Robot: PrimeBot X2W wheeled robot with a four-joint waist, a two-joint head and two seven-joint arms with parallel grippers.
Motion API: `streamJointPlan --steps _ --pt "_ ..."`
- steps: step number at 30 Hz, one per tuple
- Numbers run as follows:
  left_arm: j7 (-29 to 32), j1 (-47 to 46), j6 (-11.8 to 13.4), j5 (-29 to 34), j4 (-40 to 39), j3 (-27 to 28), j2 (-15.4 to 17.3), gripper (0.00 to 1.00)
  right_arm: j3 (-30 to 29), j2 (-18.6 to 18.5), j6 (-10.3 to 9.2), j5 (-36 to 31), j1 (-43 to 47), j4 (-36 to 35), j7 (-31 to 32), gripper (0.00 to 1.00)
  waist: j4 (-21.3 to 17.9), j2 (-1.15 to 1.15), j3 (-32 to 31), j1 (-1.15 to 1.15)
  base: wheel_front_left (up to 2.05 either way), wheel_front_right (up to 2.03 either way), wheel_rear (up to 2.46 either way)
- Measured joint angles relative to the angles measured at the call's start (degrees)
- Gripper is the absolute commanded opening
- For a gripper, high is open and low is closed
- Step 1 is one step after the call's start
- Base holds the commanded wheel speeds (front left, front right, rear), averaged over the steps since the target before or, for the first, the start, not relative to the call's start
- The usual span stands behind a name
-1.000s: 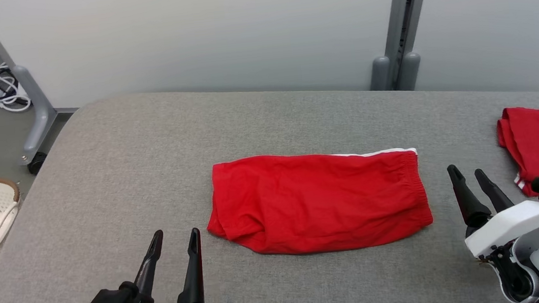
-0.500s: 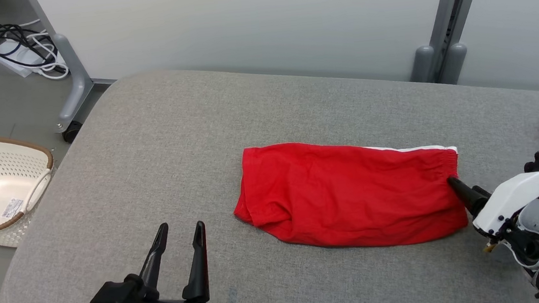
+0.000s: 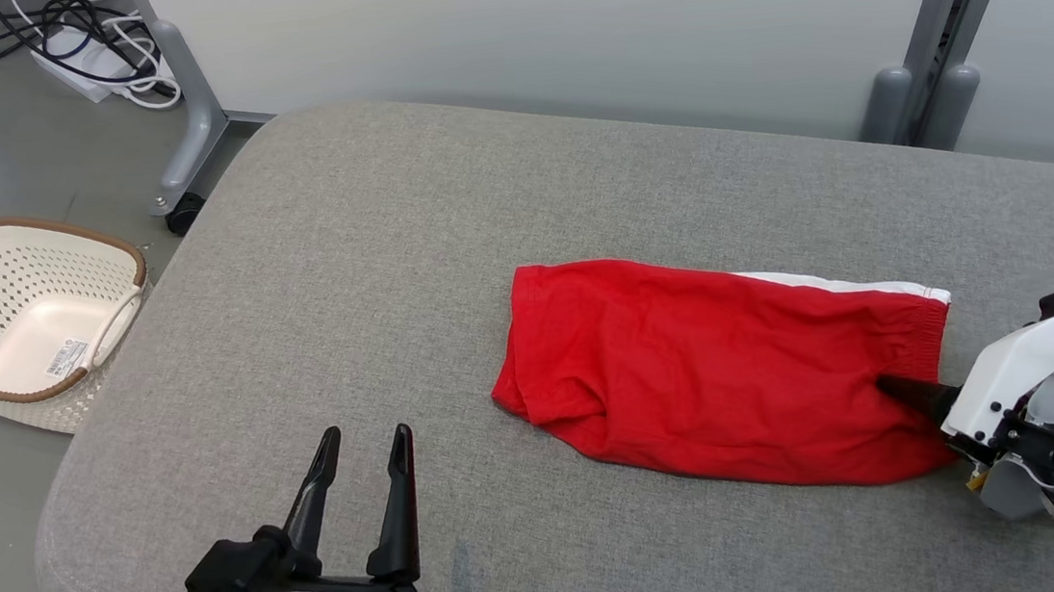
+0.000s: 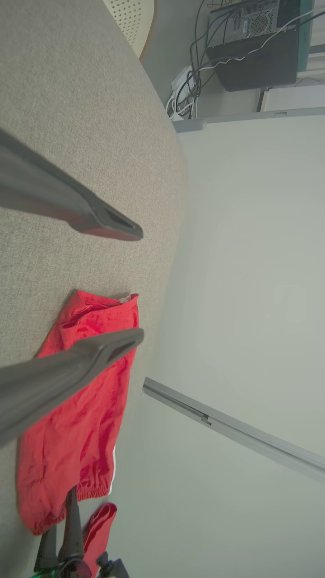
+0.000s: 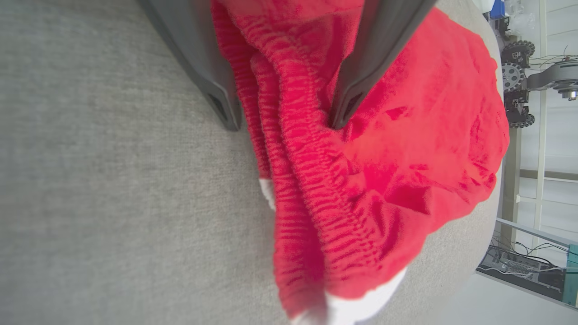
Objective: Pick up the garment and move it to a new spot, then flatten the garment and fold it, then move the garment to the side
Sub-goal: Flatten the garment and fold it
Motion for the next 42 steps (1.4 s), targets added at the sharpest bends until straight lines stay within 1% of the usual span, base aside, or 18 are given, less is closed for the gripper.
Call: streamJointPlan --steps 6,7,8,9,10,11,19,26,32,36,42 --pt "0.0 -0.2 0.2 -0.2 0.0 -0.2 0.0 1.00 0.2 0.2 0.00 0.6 -0.1 -0.3 -0.1 1.00 0.5 0.00 0.4 0.00 0.00 0.00 0.00" --pt "0.0 -0.2 0.3 -0.2 0.0 -0.2 0.0 1.00 0.3 0.2 0.00 0.8 -0.1 -0.3 -0.1 0.81 0.5 0.00 0.3 0.00 0.00 0.00 0.00" --pt "0.0 -0.2 0.3 -0.3 0.0 -0.2 0.0 1.00 0.3 0.3 0.00 0.9 -0.1 -0.3 -0.1 0.42 0.4 0.00 0.3 0.00 0.00 0.00 0.00" --pt "0.0 -0.2 0.3 -0.3 0.1 -0.2 0.0 1.00 0.4 0.3 0.00 0.9 -0.1 -0.3 -0.2 0.29 0.3 0.00 0.2 0.00 0.00 0.00 0.00" --pt "0.0 -0.2 0.4 -0.3 0.1 -0.2 0.0 1.00 0.4 0.3 0.00 0.9 0.0 -0.2 -0.5 0.09 0.2 0.00 0.2 0.00 0.00 0.00 0.00" --pt "0.0 -0.2 0.4 -0.3 0.1 -0.3 0.0 1.00 0.5 0.4 0.00 0.9 0.0 -0.2 -0.6 0.00 0.1 0.00 0.2 0.00 0.00 0.00 0.00" --pt "0.0 0.0 0.4 -0.2 0.4 0.2 0.0 1.00 1.0 0.3 0.00 1.9 1.4 -2.4 -2.7 0.00 -1.4 0.00 -1.0 0.00 0.00 0.00 0.00" --pt "0.0 0.4 0.2 0.3 0.3 1.1 0.0 1.00 2.2 -3.0 0.00 2.4 2.9 -4.6 -2.3 0.00 -4.0 0.00 -2.1 0.00 0.00 0.00 0.00" --pt "0.0 1.0 -0.1 0.4 0.4 1.2 0.0 1.00 2.8 -5.4 -0.01 3.5 3.0 -6.8 1.4 0.00 -6.9 0.00 -2.7 0.00 0.00 0.00 0.00" --pt "0.0 1.0 -0.1 0.3 0.6 1.1 0.0 1.00 2.9 -6.5 -0.01 5.0 3.1 -9.5 3.8 0.00 -8.0 0.00 -3.3 0.00 0.00 0.00 0.00" --pt "0.0 1.1 -0.1 0.1 0.8 0.8 0.0 1.00 0.1 -6.0 -0.01 11.4 3.4 -15.1 8.4 0.00 -8.2 0.00 -3.5 0.00 0.00 0.00 0.00"
